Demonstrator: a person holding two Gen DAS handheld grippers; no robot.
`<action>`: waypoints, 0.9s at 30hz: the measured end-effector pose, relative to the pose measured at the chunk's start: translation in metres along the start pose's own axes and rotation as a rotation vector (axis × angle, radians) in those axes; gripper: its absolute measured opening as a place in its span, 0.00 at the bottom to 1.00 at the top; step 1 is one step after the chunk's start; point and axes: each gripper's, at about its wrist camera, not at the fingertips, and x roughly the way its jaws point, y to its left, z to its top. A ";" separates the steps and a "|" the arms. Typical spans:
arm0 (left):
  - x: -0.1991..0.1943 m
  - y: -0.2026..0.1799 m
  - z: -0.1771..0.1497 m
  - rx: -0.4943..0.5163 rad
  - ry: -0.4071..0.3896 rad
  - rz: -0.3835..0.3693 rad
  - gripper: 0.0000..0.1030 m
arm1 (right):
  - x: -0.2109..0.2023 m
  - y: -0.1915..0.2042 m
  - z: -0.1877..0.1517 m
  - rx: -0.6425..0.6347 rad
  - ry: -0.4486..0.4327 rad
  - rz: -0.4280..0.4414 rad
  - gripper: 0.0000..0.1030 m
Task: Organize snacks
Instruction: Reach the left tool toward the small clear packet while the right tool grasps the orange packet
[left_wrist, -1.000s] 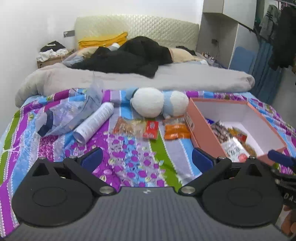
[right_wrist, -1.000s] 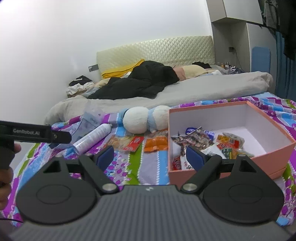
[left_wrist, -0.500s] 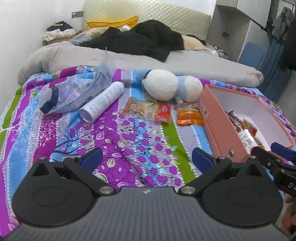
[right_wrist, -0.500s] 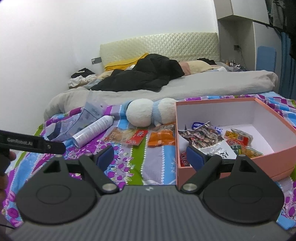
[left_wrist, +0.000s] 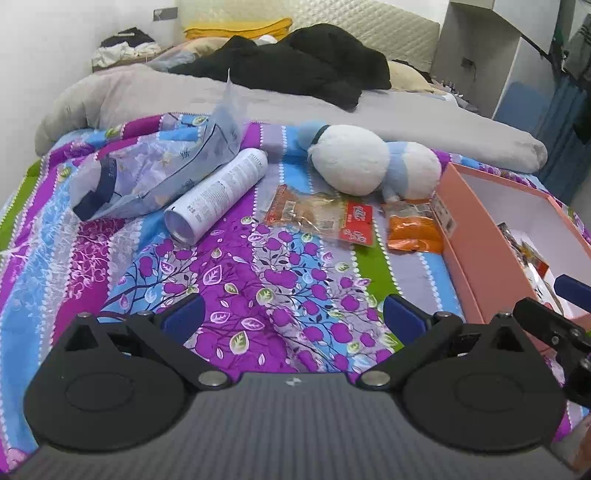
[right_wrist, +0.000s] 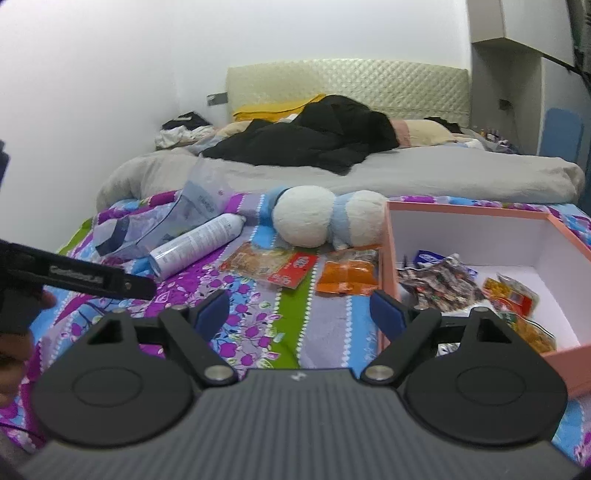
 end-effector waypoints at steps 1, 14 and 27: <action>0.005 0.003 0.001 -0.010 -0.006 -0.001 1.00 | 0.004 0.002 0.001 -0.008 -0.006 0.011 0.82; 0.093 0.030 0.026 -0.121 -0.030 -0.153 0.99 | 0.101 0.019 -0.002 -0.095 0.064 -0.052 0.74; 0.217 0.038 0.036 -0.495 0.164 -0.402 0.89 | 0.193 0.014 -0.004 -0.245 0.144 -0.245 0.64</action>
